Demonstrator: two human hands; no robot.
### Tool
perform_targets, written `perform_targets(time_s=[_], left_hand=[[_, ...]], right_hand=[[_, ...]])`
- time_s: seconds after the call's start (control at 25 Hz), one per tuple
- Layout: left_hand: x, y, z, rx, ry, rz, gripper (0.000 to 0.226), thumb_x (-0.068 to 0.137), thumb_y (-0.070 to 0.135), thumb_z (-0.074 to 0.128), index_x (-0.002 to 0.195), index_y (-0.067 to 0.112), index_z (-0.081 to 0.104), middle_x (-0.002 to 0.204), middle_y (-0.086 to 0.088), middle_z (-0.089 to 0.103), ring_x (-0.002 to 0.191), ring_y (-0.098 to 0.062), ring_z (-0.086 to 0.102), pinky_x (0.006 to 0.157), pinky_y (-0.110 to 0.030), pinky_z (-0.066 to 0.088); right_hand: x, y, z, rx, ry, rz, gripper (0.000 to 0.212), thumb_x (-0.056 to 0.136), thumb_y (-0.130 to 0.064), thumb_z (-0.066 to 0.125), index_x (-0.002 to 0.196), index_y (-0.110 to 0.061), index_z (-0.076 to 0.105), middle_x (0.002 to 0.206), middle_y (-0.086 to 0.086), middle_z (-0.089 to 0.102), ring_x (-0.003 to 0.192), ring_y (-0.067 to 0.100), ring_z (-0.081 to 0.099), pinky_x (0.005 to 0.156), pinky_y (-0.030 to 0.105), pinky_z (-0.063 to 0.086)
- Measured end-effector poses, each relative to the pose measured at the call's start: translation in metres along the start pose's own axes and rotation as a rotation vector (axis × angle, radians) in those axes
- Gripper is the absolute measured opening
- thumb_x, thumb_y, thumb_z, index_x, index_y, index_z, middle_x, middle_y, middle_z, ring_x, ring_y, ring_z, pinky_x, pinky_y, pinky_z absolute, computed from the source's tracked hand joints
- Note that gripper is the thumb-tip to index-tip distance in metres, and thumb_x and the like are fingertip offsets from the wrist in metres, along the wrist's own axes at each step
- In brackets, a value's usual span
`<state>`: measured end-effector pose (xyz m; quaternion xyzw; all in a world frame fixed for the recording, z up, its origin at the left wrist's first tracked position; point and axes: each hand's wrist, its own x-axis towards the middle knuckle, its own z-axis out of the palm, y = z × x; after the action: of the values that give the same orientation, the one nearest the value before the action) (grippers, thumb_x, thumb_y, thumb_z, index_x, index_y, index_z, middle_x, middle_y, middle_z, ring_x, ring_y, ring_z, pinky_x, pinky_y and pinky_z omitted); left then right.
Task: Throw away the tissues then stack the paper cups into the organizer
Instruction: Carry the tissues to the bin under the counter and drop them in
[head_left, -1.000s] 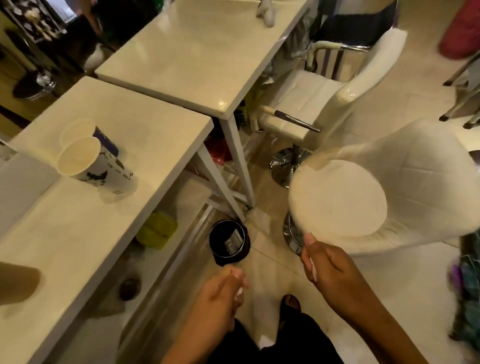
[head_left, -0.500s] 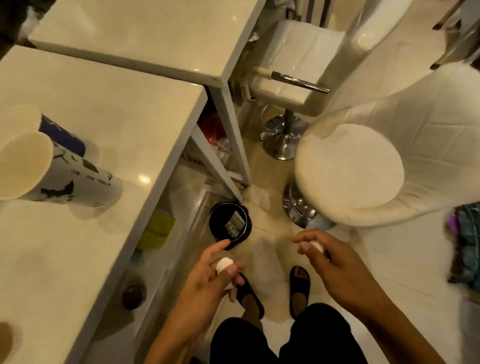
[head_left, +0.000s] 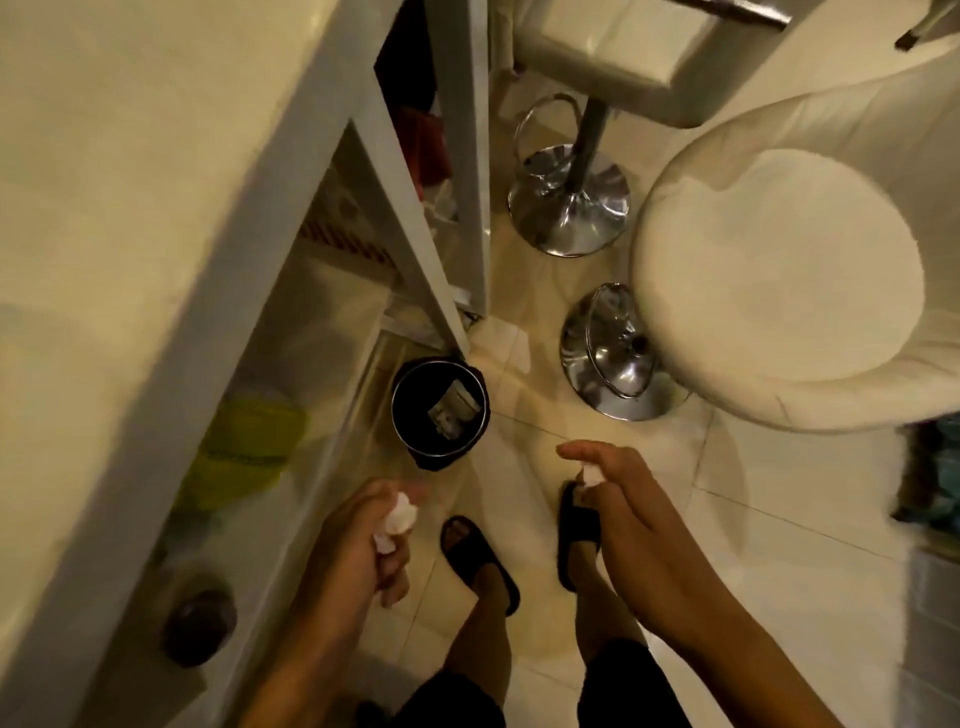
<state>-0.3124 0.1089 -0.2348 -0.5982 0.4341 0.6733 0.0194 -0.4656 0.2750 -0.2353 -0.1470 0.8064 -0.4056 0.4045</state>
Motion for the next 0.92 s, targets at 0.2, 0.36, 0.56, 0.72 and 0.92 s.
perform_targets(time_s=[0.2, 0.36, 0.56, 0.72, 0.92], left_hand=[[0.087, -0.029, -0.022, -0.099, 0.100, 0.128, 0.033, 0.103, 0.007, 0.038, 0.098, 0.010, 0.070, 0.063, -0.005, 0.062, 0.046, -0.013, 0.057, 0.040, -0.024, 0.047], [0.156, -0.080, -0.011, 0.188, 0.220, 0.222, 0.029, 0.102, 0.011, 0.050, 0.103, 0.033, 0.069, 0.089, 0.002, 0.076, 0.073, -0.013, 0.074, 0.060, -0.022, 0.058], [0.243, -0.134, 0.006, 0.303, 0.282, 0.268, 0.019, 0.093, 0.022, 0.068, 0.104, 0.037, 0.071, 0.094, 0.017, 0.076, 0.086, -0.004, 0.071, 0.073, -0.021, 0.052], [0.315, -0.170, 0.013, 0.389, 0.325, 0.310, 0.016, 0.088, 0.044, 0.067, 0.101, 0.037, 0.072, 0.093, 0.009, 0.073, 0.084, -0.008, 0.069, 0.077, -0.034, 0.058], [0.394, -0.195, 0.005, 0.605, 0.475, 0.459, 0.020, 0.095, 0.038, 0.062, 0.110, 0.028, 0.069, 0.094, 0.001, 0.059, 0.077, -0.005, 0.059, 0.060, -0.004, 0.044]], right_hand=[[0.076, 0.078, 0.035, -0.174, -0.116, -0.002, 0.046, 0.104, -0.011, 0.039, 0.148, -0.025, 0.042, 0.110, -0.010, 0.051, 0.092, -0.006, 0.053, 0.074, -0.001, 0.037], [0.140, 0.134, 0.064, -0.333, -0.138, -0.090, 0.054, 0.102, -0.012, 0.046, 0.153, -0.020, 0.032, 0.126, 0.004, 0.059, 0.106, 0.014, 0.057, 0.083, 0.017, 0.039], [0.210, 0.188, 0.096, -0.387, -0.070, -0.196, 0.026, 0.099, -0.017, 0.057, 0.123, -0.022, 0.062, 0.094, -0.010, 0.060, 0.075, 0.008, 0.062, 0.061, 0.023, 0.050], [0.270, 0.220, 0.138, -0.425, -0.068, -0.289, 0.018, 0.096, -0.016, 0.060, 0.110, -0.022, 0.070, 0.090, -0.009, 0.065, 0.074, 0.002, 0.059, 0.064, 0.011, 0.045], [0.348, 0.242, 0.178, -0.507, -0.132, -0.354, 0.021, 0.096, -0.015, 0.058, 0.112, -0.020, 0.070, 0.094, -0.005, 0.069, 0.079, 0.007, 0.065, 0.067, 0.017, 0.051]])
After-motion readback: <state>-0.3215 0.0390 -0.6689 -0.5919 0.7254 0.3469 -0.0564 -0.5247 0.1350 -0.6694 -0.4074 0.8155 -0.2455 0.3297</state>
